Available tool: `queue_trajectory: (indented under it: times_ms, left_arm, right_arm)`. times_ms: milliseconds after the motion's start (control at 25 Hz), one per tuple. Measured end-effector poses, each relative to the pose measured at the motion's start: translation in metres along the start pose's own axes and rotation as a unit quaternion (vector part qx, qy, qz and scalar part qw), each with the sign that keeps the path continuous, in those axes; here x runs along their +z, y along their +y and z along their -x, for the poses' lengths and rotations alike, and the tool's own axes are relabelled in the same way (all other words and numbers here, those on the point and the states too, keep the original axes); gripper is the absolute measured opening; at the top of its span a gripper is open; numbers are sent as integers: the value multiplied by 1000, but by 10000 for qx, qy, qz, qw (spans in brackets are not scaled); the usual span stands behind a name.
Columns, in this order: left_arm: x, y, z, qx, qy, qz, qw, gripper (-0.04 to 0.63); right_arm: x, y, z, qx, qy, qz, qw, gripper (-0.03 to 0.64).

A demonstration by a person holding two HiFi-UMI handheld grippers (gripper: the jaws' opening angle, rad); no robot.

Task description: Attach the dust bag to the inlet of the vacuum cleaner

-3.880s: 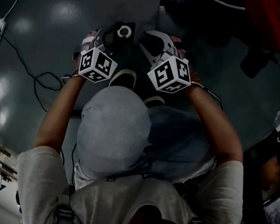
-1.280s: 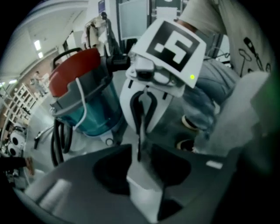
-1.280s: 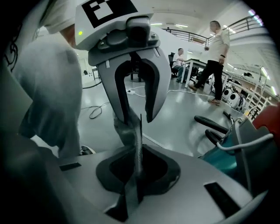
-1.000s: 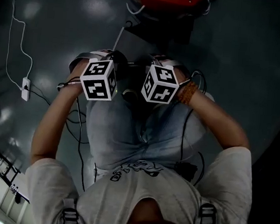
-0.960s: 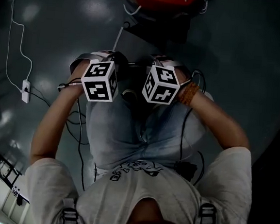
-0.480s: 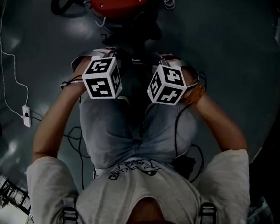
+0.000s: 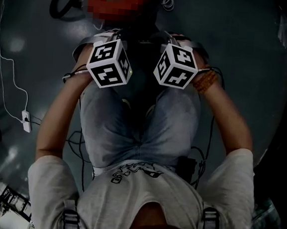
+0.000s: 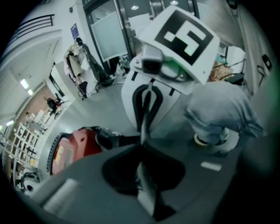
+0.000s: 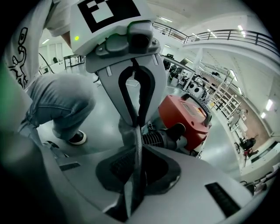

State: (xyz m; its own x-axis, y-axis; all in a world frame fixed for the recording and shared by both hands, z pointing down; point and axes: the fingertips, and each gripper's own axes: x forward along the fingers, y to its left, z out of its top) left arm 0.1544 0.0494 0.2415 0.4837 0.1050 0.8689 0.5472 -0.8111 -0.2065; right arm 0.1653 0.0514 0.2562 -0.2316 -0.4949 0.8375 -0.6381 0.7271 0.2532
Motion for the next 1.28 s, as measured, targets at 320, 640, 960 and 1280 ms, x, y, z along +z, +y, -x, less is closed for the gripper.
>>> queue_trajectory:
  times_ms: [320, 640, 960, 1280]
  left_arm:
    - [-2, 12, -13, 579, -186, 54, 9981, 38]
    - [1, 17, -17, 613, 43, -150, 9980, 39]
    - [-10, 22, -13, 810, -356, 355, 9954, 38]
    - [2, 24, -17, 823, -19, -506, 9953, 38]
  right_arm:
    - [-10, -15, -11, -63, 16, 37, 10000, 44]
    - [-16, -16, -14, 31, -240, -194, 9995, 51]
    - [-6, -24, -20, -54, -61, 346, 9994, 54]
    - [-18, -21, -19, -84, -528, -657, 9964, 54]
